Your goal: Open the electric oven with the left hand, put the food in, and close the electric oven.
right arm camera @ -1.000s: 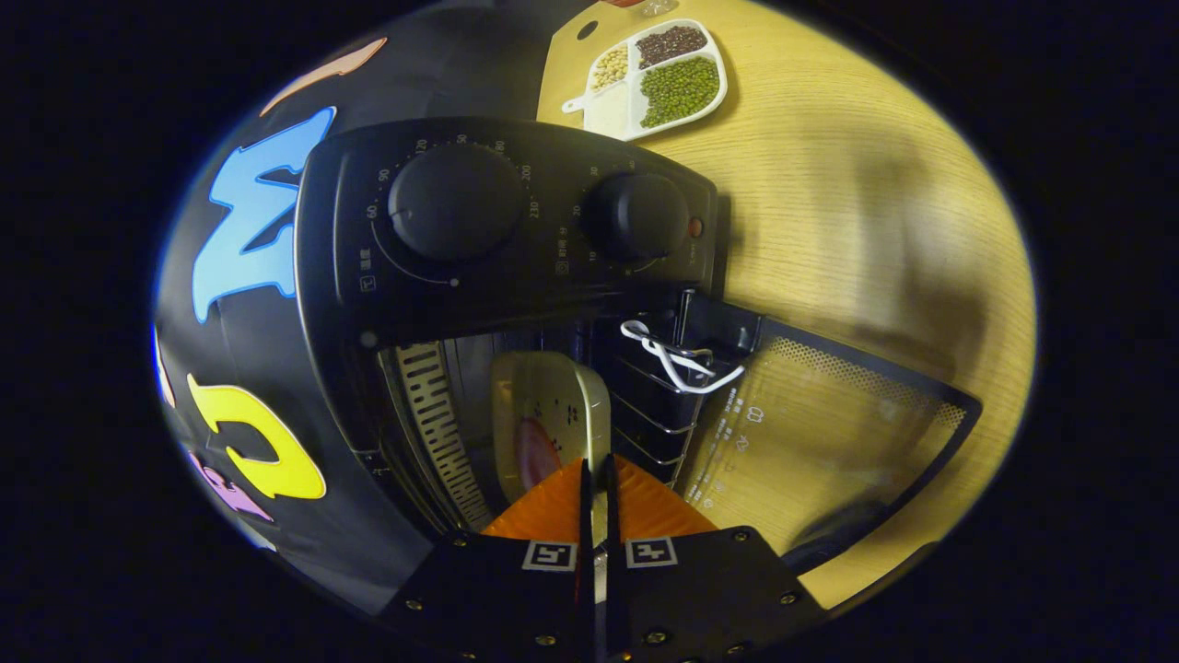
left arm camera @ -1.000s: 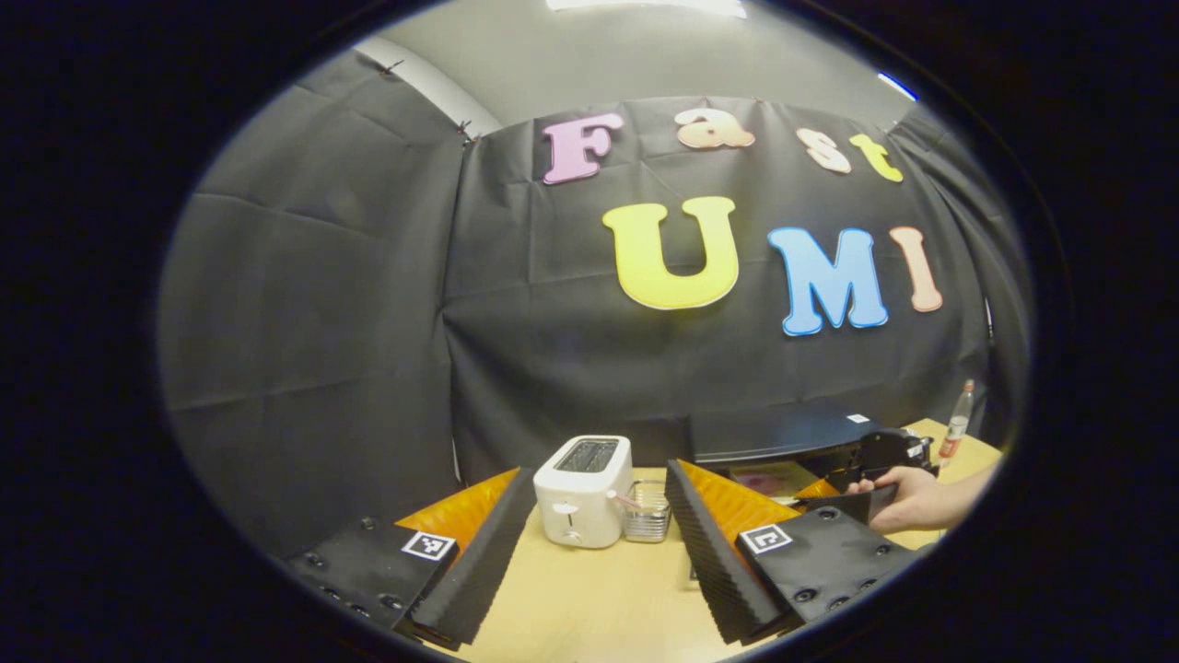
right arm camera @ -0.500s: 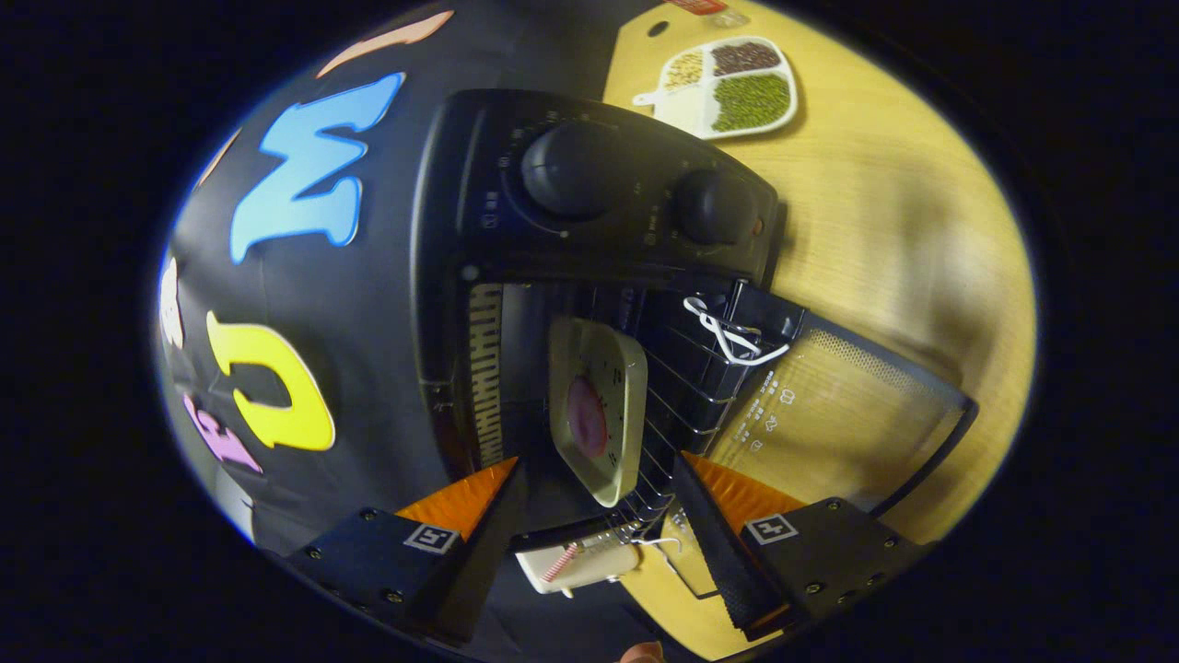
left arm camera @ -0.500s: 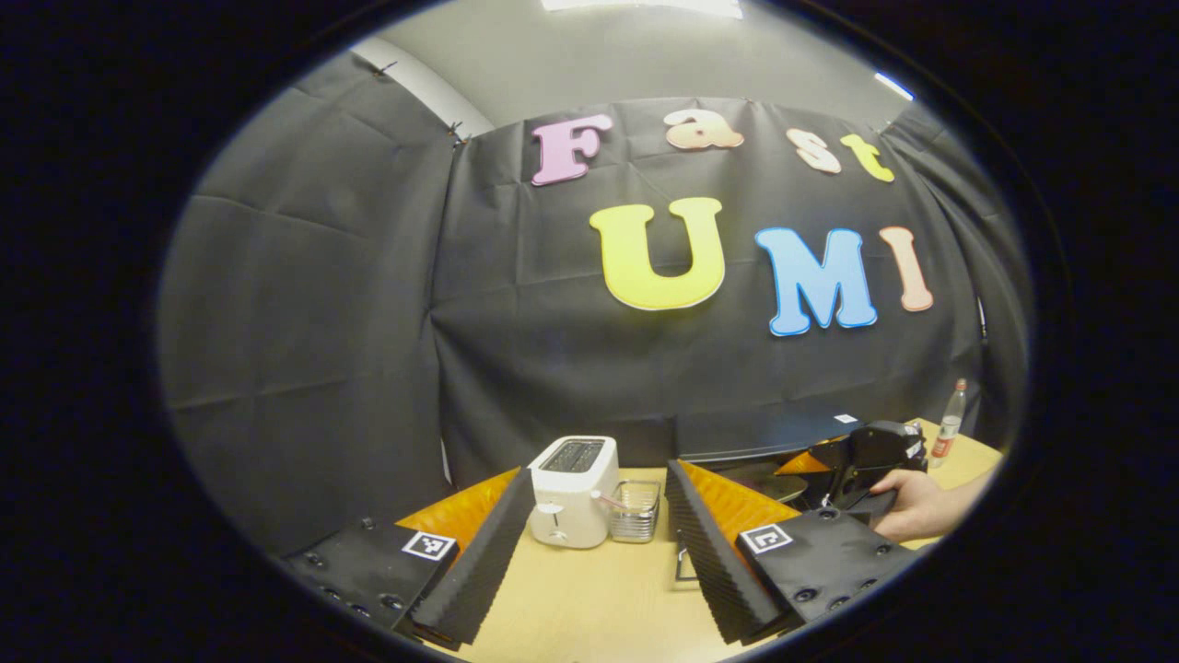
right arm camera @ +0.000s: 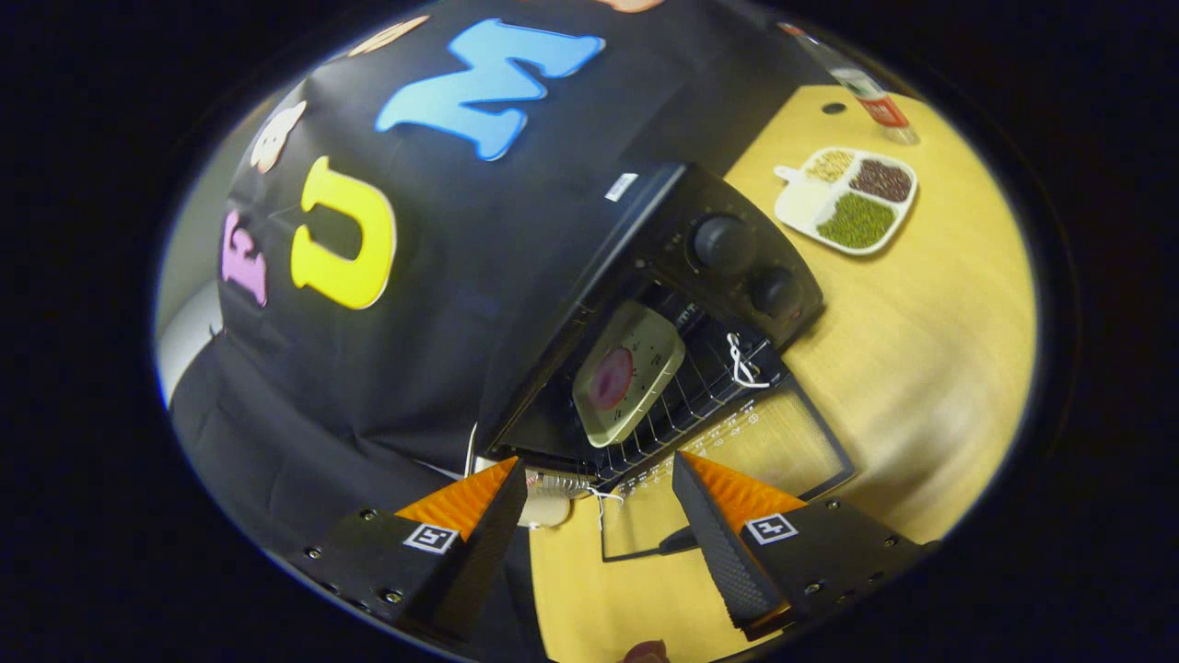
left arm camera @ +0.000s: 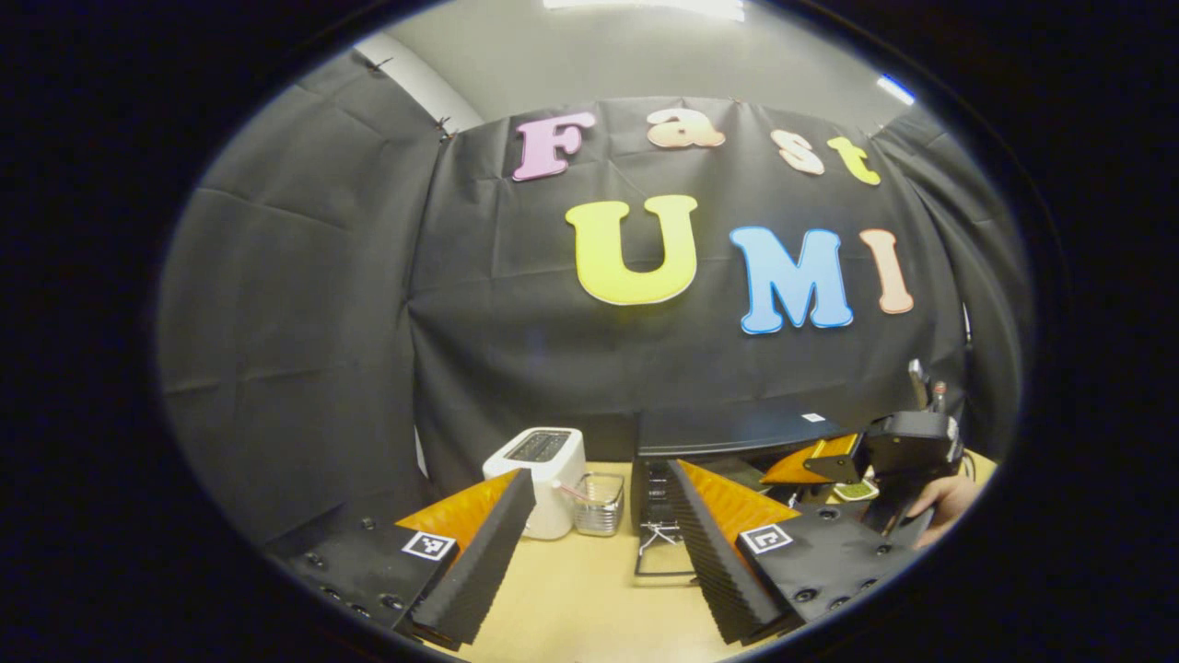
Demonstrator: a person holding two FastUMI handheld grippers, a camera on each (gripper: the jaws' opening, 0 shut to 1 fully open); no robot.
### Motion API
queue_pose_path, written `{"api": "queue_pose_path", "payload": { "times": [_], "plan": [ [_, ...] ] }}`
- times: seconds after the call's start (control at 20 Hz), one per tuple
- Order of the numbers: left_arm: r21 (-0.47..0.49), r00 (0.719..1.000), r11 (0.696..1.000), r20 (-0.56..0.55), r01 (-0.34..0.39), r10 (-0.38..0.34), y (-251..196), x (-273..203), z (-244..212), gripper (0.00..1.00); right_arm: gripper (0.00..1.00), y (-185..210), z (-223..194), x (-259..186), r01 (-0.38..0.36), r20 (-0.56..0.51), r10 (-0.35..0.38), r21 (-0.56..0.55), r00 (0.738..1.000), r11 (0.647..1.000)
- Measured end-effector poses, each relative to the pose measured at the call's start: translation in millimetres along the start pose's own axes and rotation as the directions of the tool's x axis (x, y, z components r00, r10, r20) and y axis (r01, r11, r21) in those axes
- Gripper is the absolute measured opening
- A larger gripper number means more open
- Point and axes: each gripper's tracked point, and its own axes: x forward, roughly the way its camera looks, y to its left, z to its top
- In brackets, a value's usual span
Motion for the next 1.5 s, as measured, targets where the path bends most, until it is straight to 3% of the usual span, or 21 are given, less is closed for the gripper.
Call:
{"api": "queue_pose_path", "payload": {
  "times": [0.1,0.15,0.3,0.5,0.65,0.7,1.0,1.05,1.25,1.35,1.5],
  "plan": [
    [-0.002,1.000,1.000,-0.014,0.011,-0.011,-9.5,-1.8,-7.5,1.00,0.97,-0.1,-2.3,-18.1,-0.006,0.007,0.007,-0.118,1.000,0.993],
    [-0.003,1.000,1.000,-0.022,0.018,-0.018,-14.6,-2.2,-11.6,0.96,0.97,-0.5,0.6,-27.9,-0.006,0.014,0.009,-0.179,1.000,0.984],
    [-0.012,0.997,0.998,-0.056,0.058,-0.058,-35.2,-1.9,-31.2,1.00,0.97,-7.7,6.5,-52.1,0.018,0.058,0.002,-0.340,0.998,0.940],
    [-0.032,0.986,0.994,-0.122,0.109,-0.112,-60.8,2.3,-65.7,0.96,0.98,-22.7,11.8,-82.1,0.073,0.107,-0.026,-0.461,0.994,0.884],
    [-0.023,0.972,0.988,-0.179,0.151,-0.153,-78.4,8.2,-95.5,1.00,0.98,-29.9,18.8,-101.8,0.109,0.148,-0.039,-0.504,0.988,0.857],
    [-0.027,0.965,0.985,-0.200,0.169,-0.171,-84.2,10.3,-105.5,0.96,0.98,-31.1,22.8,-108.2,0.123,0.168,-0.039,-0.521,0.985,0.845],
    [-0.064,0.911,0.968,-0.325,0.244,-0.252,-113.9,17.1,-159.5,1.00,0.97,-40.8,50.8,-141.9,0.247,0.317,-0.066,-0.577,0.946,0.779],
    [-0.069,0.902,0.965,-0.344,0.253,-0.261,-118.1,17.9,-169.7,0.95,0.98,-43.4,54.1,-145.0,0.264,0.330,-0.075,-0.577,0.941,0.773],
    [-0.100,0.863,0.956,-0.414,0.274,-0.291,-132.6,26.4,-201.0,0.97,0.98,-51.9,68.6,-158.7,0.317,0.391,-0.102,-0.539,0.915,0.780],
    [-0.110,0.843,0.953,-0.445,0.284,-0.302,-139.5,29.5,-214.0,1.00,0.98,-57.0,74.8,-165.3,0.344,0.414,-0.118,-0.530,0.903,0.775],
    [-0.099,0.821,0.950,-0.481,0.297,-0.307,-148.3,37.7,-230.8,0.97,0.98,-62.0,80.7,-175.5,0.378,0.446,-0.131,-0.527,0.885,0.761]
  ]
}}
